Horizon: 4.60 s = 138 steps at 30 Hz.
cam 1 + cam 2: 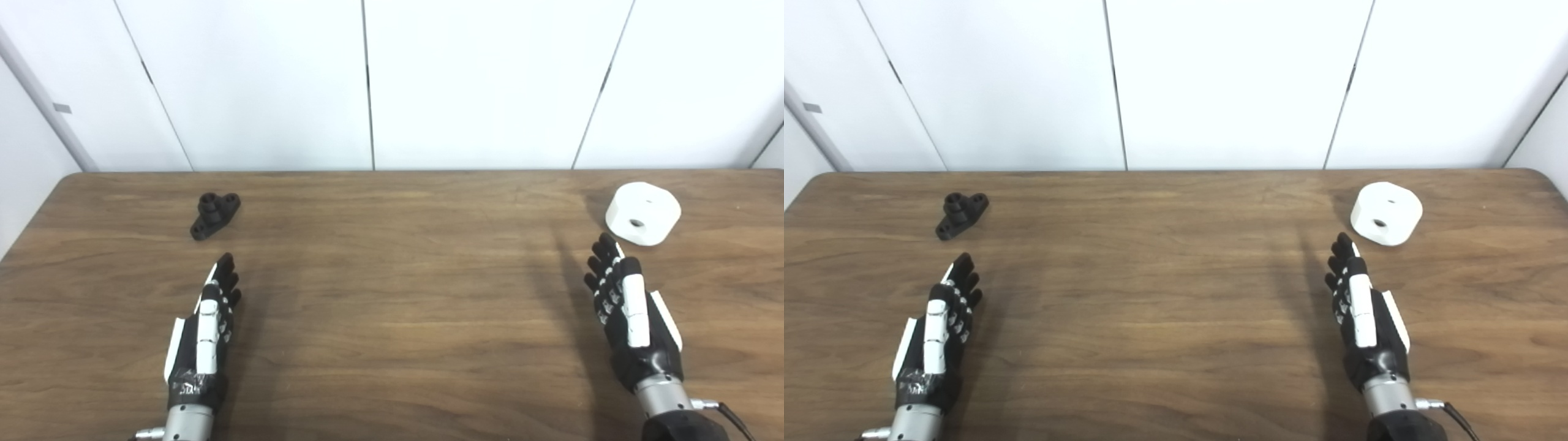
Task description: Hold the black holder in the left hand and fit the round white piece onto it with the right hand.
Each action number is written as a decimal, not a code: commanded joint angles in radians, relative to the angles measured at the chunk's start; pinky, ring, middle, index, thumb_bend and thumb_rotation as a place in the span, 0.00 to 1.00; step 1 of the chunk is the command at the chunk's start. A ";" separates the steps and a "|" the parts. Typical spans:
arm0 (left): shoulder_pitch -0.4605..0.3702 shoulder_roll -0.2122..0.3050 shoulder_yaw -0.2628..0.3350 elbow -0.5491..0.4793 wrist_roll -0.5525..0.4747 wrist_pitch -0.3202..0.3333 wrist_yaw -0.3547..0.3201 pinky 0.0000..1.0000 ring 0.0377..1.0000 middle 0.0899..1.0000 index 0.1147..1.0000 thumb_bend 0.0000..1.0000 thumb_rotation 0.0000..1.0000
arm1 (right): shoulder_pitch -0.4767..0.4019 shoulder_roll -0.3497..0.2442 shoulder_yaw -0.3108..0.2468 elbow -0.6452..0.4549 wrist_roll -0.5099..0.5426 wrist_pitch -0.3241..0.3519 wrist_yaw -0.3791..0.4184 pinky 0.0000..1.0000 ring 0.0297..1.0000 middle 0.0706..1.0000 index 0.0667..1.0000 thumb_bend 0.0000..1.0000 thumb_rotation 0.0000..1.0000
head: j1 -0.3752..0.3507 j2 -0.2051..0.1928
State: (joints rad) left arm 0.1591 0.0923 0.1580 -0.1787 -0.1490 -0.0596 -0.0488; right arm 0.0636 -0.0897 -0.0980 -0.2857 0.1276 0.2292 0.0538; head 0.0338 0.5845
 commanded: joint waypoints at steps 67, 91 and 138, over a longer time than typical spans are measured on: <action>-0.055 0.027 -0.007 -0.186 0.441 0.195 0.104 1.00 1.00 0.99 0.89 0.81 0.35 | 0.053 -0.073 -0.012 0.021 0.061 -0.101 0.070 1.00 1.00 1.00 1.00 0.73 1.00 | 0.252 -0.129; -0.379 0.283 -0.039 0.173 0.799 0.308 0.239 1.00 1.00 0.94 0.76 0.92 0.32 | 0.052 -0.059 0.002 0.016 0.035 -0.099 0.048 1.00 1.00 1.00 1.00 0.72 1.00 | 0.231 -0.120; -0.697 0.345 -0.195 0.678 0.772 0.441 0.279 1.00 1.00 0.93 0.73 0.88 0.39 | 0.067 -0.050 0.021 -0.031 0.026 -0.040 0.033 1.00 1.00 1.00 1.00 0.61 1.00 | 0.204 -0.116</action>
State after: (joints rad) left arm -0.4856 0.4077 -0.0366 0.5046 0.6194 0.3952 0.1978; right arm 0.1299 -0.1394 -0.0848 -0.2911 0.1493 0.1878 0.0779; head 0.2378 0.4678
